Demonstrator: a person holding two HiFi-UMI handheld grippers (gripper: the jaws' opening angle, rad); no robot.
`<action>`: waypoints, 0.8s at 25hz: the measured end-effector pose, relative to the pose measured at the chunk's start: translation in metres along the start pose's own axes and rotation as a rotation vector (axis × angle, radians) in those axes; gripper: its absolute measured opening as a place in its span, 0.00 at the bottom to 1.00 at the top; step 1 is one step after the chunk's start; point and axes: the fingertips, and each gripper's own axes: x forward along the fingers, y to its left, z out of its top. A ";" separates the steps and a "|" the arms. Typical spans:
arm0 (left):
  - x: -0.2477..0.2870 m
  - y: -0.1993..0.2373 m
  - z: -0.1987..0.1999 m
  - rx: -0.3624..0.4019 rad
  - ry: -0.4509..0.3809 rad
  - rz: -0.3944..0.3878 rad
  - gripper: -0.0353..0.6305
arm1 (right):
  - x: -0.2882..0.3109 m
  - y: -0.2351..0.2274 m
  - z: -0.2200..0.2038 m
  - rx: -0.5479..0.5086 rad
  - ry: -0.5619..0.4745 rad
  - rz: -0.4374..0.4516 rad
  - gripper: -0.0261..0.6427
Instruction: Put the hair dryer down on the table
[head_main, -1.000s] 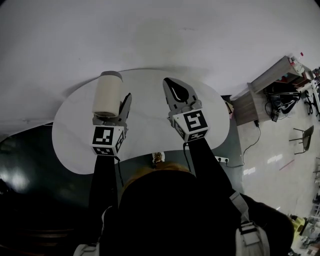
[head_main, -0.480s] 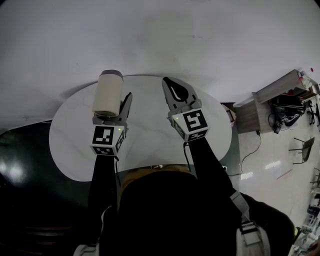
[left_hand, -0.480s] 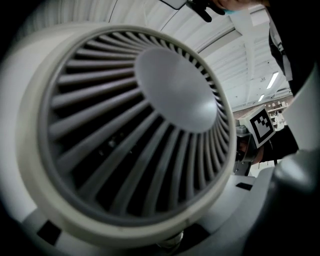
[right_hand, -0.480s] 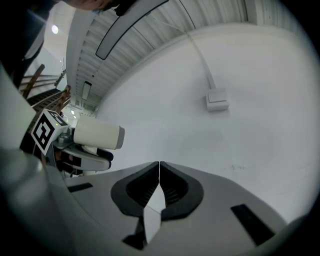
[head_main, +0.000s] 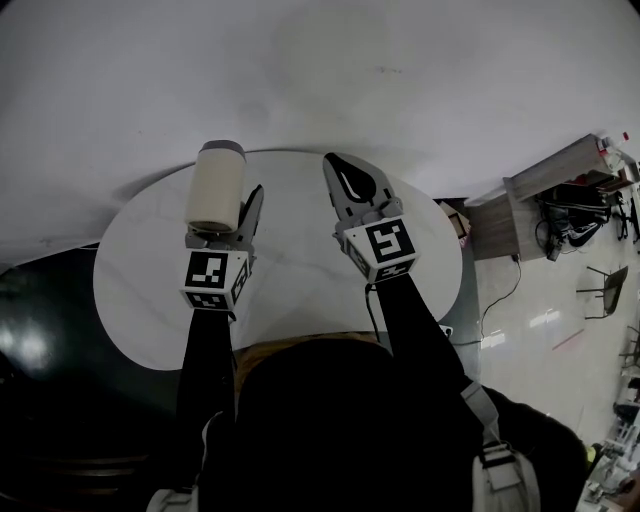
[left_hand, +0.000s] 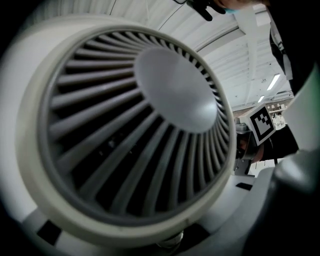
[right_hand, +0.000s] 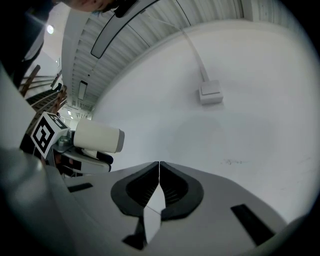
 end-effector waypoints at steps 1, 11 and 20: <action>0.002 0.000 0.000 0.002 0.002 -0.005 0.35 | 0.001 -0.002 0.001 0.001 -0.001 -0.005 0.08; 0.019 -0.011 -0.029 0.093 0.091 -0.070 0.35 | 0.001 -0.017 -0.008 0.010 0.026 -0.054 0.08; 0.006 -0.050 -0.098 0.329 0.304 -0.165 0.35 | -0.002 -0.019 -0.015 -0.002 0.044 -0.066 0.08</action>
